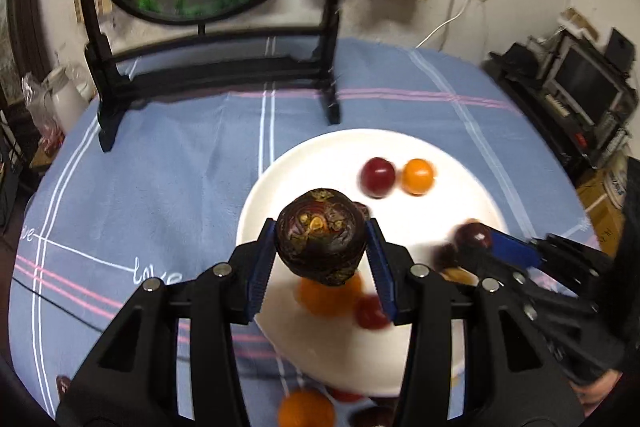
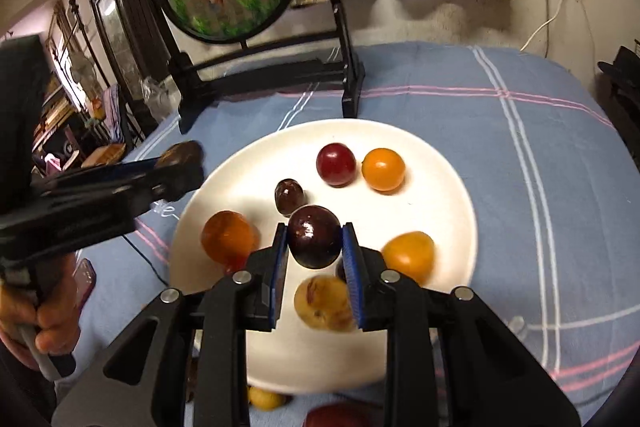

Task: Organize fruits
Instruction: 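Carry plum and brown fruit over the plate and open both tools, then grasp the large red fruit with the right tool while the left tool grasps a small yellow fruit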

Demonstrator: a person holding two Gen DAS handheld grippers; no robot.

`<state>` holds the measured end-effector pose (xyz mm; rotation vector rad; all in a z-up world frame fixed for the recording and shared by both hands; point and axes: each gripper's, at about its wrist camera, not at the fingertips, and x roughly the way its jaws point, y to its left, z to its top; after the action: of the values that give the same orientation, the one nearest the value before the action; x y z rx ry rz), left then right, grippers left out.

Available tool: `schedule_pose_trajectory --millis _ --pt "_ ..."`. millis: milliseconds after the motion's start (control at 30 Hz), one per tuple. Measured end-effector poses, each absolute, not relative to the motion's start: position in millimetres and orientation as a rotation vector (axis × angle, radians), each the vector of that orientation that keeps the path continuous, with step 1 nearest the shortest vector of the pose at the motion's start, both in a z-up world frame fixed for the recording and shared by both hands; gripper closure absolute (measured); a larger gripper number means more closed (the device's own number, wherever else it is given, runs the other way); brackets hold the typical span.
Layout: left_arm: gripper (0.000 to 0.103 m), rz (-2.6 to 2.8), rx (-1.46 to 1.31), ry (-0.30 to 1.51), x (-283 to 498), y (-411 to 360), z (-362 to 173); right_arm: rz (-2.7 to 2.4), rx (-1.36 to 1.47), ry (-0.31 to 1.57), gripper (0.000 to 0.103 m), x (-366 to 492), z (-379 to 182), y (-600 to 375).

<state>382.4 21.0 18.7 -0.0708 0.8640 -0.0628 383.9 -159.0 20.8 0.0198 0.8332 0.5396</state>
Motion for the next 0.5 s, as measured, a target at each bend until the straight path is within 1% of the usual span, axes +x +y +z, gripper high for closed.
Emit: schedule_pose_trajectory --millis 67,200,233,267,300,333,400,467,500 --pt "0.058 -0.061 -0.079 0.903 397 23 6 0.544 0.001 0.843 0.076 391 16 -153" --pt "0.057 -0.054 -0.063 0.927 406 22 -7 0.547 -0.019 0.865 0.075 400 8 -147" --pt "0.051 -0.049 -0.070 0.922 407 24 -6 0.551 -0.016 0.874 0.075 402 7 -147" --pt "0.037 -0.044 -0.078 0.914 406 26 -4 0.555 -0.012 0.881 0.070 403 6 -146" --pt "0.032 -0.033 -0.085 0.898 404 28 0 0.551 -0.013 0.884 0.064 404 6 -146" --pt "0.027 -0.019 -0.088 0.874 399 30 6 0.547 -0.013 0.883 0.064 403 7 -147" --pt "0.026 -0.016 -0.089 0.853 391 31 17 0.550 -0.003 0.875 0.063 398 14 -149" --pt "0.016 -0.025 -0.091 0.839 376 31 29 0.562 0.017 0.855 0.063 389 24 -153" --pt "0.015 -0.025 -0.086 0.825 367 31 35 0.566 0.019 0.843 0.063 384 29 -155"
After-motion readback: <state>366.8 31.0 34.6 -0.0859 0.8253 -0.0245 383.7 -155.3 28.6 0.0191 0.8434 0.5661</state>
